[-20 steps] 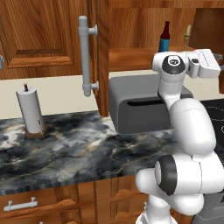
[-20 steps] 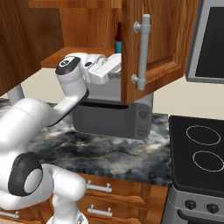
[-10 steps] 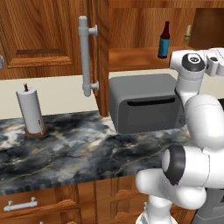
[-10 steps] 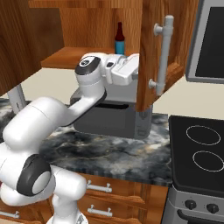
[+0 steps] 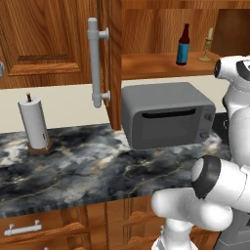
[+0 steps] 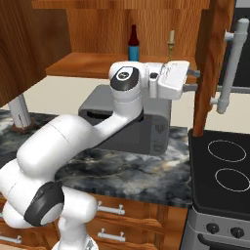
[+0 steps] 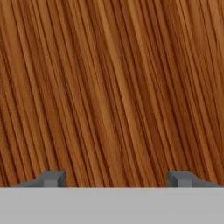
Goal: Get the candle and the beer from the cabinet and move them to the dining counter.
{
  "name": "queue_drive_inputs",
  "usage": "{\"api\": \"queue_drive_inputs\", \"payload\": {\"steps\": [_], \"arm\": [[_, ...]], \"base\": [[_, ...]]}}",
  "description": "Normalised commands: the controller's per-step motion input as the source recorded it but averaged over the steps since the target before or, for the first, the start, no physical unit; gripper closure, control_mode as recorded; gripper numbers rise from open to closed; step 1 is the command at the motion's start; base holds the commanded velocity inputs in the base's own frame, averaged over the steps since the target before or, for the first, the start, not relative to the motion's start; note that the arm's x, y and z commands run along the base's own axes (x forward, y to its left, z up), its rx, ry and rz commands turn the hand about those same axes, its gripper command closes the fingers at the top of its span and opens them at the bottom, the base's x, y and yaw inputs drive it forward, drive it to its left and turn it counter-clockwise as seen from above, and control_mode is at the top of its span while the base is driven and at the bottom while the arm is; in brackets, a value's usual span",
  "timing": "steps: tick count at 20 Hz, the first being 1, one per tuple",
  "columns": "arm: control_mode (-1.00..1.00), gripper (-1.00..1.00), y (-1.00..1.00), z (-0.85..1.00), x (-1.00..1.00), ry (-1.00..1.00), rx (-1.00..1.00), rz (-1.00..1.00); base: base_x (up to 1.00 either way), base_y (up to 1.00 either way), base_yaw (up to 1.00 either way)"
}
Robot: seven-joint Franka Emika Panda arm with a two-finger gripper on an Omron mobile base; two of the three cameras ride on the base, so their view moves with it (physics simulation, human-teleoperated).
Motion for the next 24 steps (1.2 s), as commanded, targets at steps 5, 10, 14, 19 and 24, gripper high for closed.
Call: {"api": "queue_drive_inputs", "payload": {"steps": [5,10,14,19,24], "arm": [[-1.0,-1.0,-0.63,-0.04,0.0,0.0,0.0,0.2],[-1.0,-1.0,-0.58,-0.05,0.01,0.0,0.0,0.19],[-1.0,-1.0,-0.29,-0.01,0.02,0.0,0.0,0.13],[-1.0,-1.0,0.5,0.0,-0.05,0.0,0.0,0.09],[-1.0,-1.0,0.49,0.0,0.0,0.0,0.0,0.21]], "base": [[0.0,0.0,0.0],[0.0,0.0,0.0],[0.0,0.0,0.0],[0.0,0.0,0.0],[0.0,0.0,0.0]]}}
